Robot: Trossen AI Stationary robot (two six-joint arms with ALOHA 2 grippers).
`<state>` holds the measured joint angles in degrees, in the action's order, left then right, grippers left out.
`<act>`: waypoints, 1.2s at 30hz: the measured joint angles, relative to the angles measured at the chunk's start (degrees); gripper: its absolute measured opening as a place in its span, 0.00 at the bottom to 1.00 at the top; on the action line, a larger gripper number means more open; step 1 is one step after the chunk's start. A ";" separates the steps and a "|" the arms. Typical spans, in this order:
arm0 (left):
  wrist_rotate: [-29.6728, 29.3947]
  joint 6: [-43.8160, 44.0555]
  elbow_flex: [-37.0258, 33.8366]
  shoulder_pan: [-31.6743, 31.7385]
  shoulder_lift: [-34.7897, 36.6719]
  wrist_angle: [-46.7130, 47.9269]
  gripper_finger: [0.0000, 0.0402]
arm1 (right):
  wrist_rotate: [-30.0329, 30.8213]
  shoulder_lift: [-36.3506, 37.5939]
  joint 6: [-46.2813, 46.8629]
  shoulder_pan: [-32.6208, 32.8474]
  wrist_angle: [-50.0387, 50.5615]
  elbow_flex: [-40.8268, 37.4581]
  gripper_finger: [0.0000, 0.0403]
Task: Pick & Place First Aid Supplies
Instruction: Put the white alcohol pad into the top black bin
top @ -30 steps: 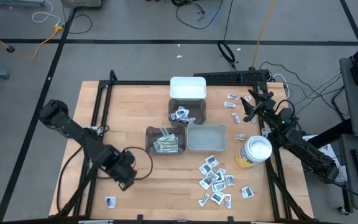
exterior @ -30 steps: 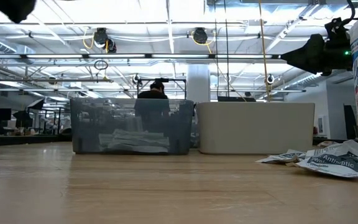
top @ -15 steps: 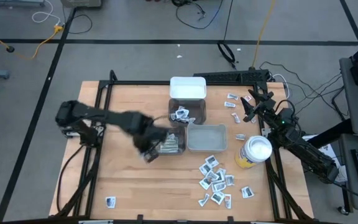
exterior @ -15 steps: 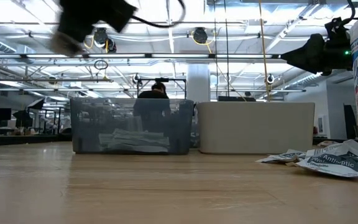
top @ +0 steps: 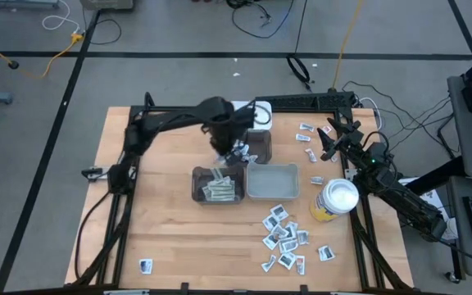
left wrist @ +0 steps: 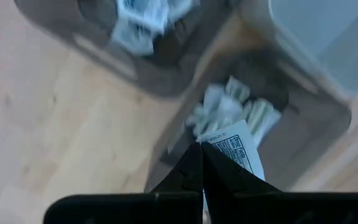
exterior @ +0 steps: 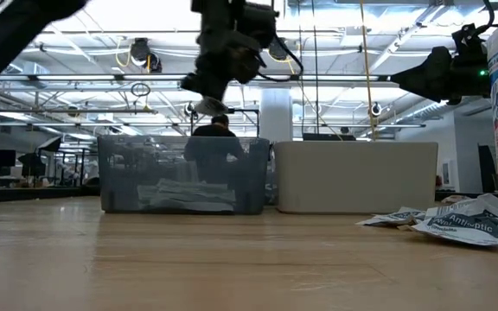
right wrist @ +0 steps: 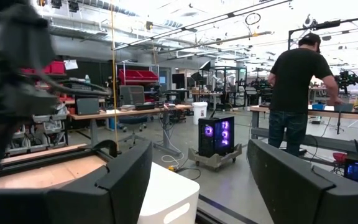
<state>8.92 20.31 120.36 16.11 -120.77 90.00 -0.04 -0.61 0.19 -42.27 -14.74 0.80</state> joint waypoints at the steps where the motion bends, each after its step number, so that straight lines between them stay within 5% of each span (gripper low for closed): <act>1: 0.01 -0.56 1.97 0.73 -1.55 0.06 0.00 | 0.00 0.01 0.00 -0.01 0.02 0.00 0.65; 8: -1.41 -2.67 10.53 4.60 -9.61 0.00 0.00 | 0.00 -0.01 0.00 -0.01 0.01 0.02 0.65; 18: -8.24 -7.33 10.70 5.86 -15.88 -1.89 0.00 | 0.01 0.01 0.00 0.01 0.00 0.00 0.65; 28: -7.99 -8.19 10.70 5.12 -18.84 -8.76 0.00 | 0.00 0.01 0.00 0.00 0.00 0.01 0.65; 36: -6.35 -10.77 10.70 5.14 -18.10 -10.77 0.22 | 0.01 0.01 0.00 0.00 0.02 0.01 0.65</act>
<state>2.57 9.53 131.07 21.26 -138.87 79.23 -0.04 -0.61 0.19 -42.27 -14.72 0.81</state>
